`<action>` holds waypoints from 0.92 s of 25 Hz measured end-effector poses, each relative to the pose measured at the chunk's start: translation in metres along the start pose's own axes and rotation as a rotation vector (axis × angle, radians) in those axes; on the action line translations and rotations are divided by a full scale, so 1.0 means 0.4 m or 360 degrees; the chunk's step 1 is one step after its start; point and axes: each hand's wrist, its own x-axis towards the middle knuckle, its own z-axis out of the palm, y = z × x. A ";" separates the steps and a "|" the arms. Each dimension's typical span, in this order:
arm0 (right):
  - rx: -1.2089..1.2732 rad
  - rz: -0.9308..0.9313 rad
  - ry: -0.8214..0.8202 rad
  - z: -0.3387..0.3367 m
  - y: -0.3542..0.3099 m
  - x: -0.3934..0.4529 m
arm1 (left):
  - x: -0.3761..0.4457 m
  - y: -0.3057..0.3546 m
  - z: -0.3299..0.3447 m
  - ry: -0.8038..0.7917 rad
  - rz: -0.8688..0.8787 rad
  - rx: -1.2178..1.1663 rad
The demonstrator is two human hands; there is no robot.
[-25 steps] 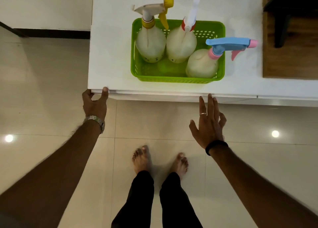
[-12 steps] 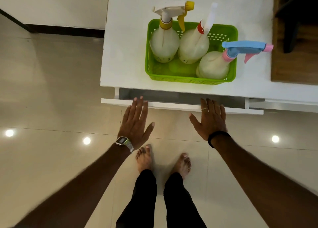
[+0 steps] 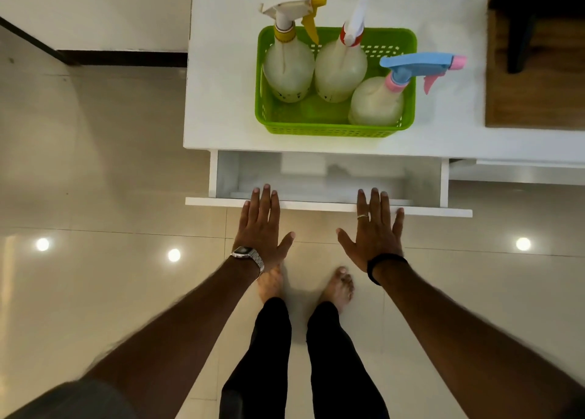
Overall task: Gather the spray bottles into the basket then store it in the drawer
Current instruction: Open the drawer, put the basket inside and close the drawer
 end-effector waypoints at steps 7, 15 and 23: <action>0.0052 0.0000 -0.0050 0.104 -0.001 -0.161 | -0.148 0.002 0.106 -0.0114 0.0011 0.0029; 0.0060 0.0008 -0.0120 0.171 0.009 -0.294 | -0.279 0.021 0.167 -0.0236 -0.0016 0.0065; -0.0005 0.0040 -0.0298 0.224 0.015 -0.411 | -0.395 0.028 0.222 -0.0337 0.0000 -0.0010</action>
